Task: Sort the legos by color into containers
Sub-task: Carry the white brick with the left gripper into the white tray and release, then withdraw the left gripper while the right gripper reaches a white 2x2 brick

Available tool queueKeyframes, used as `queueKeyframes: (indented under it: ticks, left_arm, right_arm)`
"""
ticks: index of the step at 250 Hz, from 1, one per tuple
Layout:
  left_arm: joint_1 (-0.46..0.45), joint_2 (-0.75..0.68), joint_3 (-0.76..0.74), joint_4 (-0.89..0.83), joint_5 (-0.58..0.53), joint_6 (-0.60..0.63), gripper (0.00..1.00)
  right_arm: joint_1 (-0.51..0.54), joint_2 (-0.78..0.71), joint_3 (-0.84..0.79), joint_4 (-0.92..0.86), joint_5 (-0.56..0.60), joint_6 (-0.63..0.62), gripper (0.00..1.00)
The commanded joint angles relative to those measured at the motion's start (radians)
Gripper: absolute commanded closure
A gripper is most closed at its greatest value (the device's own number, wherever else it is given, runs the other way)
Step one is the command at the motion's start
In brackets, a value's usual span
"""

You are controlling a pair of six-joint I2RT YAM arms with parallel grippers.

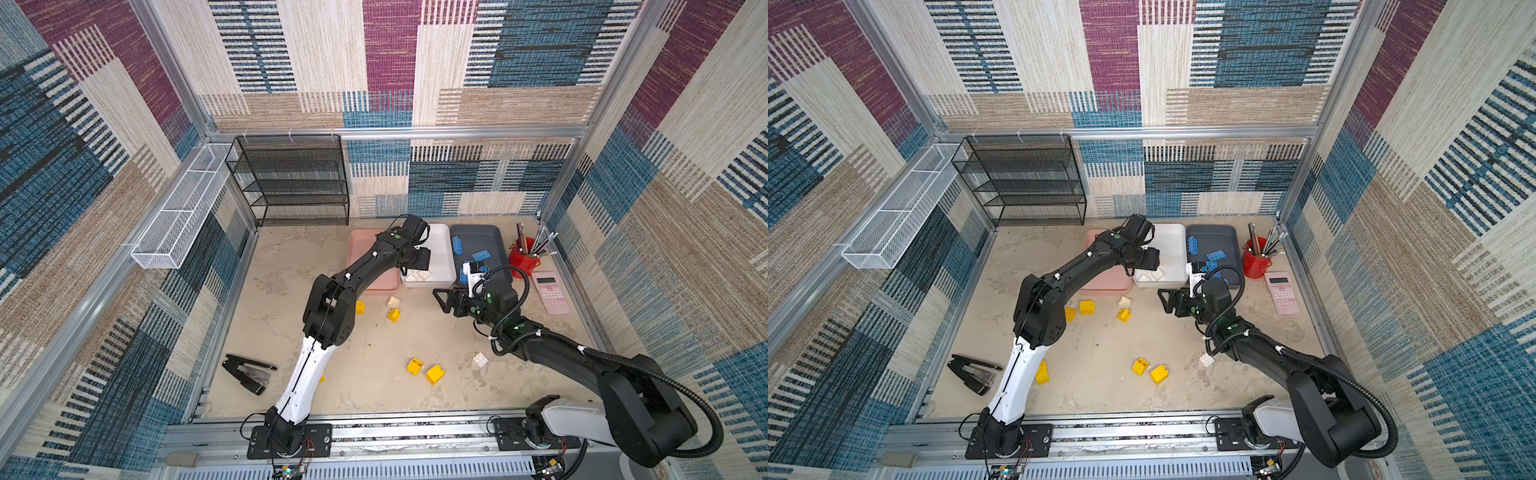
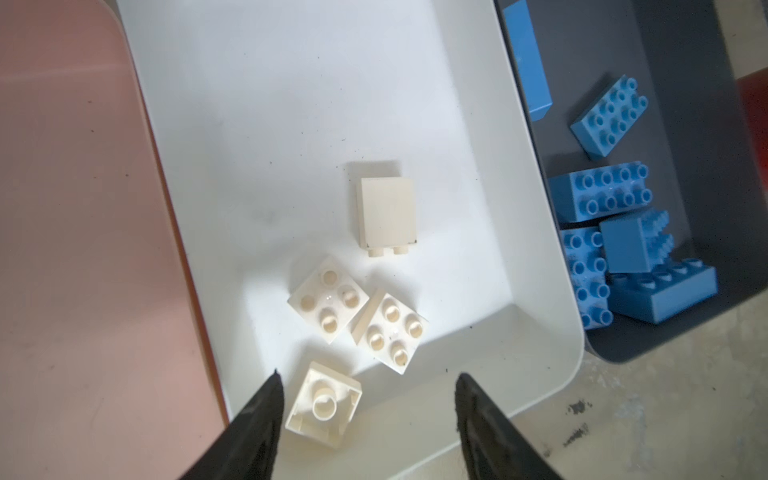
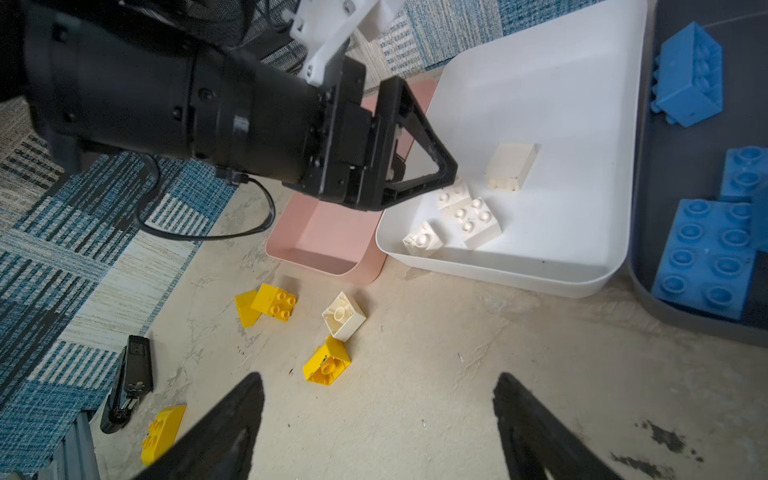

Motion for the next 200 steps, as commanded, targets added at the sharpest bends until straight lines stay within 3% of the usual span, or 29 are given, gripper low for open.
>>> queueKeyframes:
  ticks: [1,51,90,124,200]
  left_arm:
    - [0.001,-0.1,-0.1,0.048,-0.014,-0.007,0.32]
    - [-0.004,-0.327,-0.39,0.214,-0.011,-0.058,0.32]
    - [-0.02,-0.511,-0.628,0.329,-0.009,-0.103,0.34]
    - [-0.041,-0.66,-0.844,0.417,-0.008,-0.139,0.35]
    - [-0.077,-0.896,-1.214,0.534,-0.007,-0.201,0.37]
  right_arm:
    - [0.002,-0.042,0.024,-0.095,0.04,-0.004,0.12]
    - [0.001,-0.143,0.091,-0.398,0.11,-0.051,0.11]
    - [0.002,-0.249,0.085,-0.618,0.179,-0.017,0.12]
    - [0.026,-0.332,0.053,-0.735,0.227,0.068,0.12]
    - [0.076,-0.366,0.02,-0.882,0.313,0.277,0.13]
